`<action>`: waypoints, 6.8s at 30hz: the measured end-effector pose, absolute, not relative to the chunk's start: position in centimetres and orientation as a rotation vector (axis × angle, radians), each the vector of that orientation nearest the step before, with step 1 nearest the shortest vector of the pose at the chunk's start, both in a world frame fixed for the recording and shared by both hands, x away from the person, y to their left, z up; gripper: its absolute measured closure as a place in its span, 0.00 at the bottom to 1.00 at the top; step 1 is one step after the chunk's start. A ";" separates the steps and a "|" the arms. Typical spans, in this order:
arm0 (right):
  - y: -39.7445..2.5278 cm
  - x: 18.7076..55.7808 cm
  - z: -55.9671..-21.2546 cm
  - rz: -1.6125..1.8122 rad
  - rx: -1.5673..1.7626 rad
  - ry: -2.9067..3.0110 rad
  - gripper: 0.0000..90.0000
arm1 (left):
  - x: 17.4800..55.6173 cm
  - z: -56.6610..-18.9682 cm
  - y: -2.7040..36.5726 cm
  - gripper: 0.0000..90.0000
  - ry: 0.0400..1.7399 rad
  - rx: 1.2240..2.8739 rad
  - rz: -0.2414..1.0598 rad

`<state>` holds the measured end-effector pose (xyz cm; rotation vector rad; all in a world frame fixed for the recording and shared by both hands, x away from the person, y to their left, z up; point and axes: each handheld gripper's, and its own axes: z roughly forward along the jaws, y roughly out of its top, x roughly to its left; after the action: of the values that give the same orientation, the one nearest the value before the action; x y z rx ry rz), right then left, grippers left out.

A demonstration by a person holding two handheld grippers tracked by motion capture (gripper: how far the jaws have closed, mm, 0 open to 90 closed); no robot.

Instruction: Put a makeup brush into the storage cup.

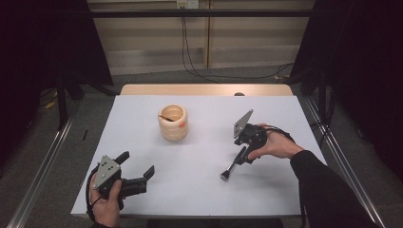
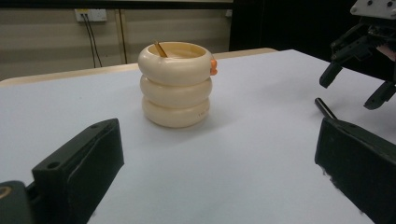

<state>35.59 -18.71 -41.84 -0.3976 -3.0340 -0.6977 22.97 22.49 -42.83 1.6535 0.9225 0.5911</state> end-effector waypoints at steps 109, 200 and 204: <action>-22.2 34.2 -43.7 -1.173 -0.753 -2.833 0.88 | 23.3 -43.0 22.8 0.01 0.929 1.667 0.583; -23.4 28.7 -40.9 -2.049 -0.802 -2.506 0.88 | 24.2 -39.3 14.5 0.01 0.681 1.669 0.447; -23.0 28.6 -41.0 -2.042 -0.786 -2.504 0.88 | 24.4 -39.1 13.7 0.01 0.664 1.680 0.445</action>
<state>28.63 -22.97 -40.95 -0.7862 -2.5042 -2.0424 24.37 13.74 -39.06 1.6804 0.6643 0.4454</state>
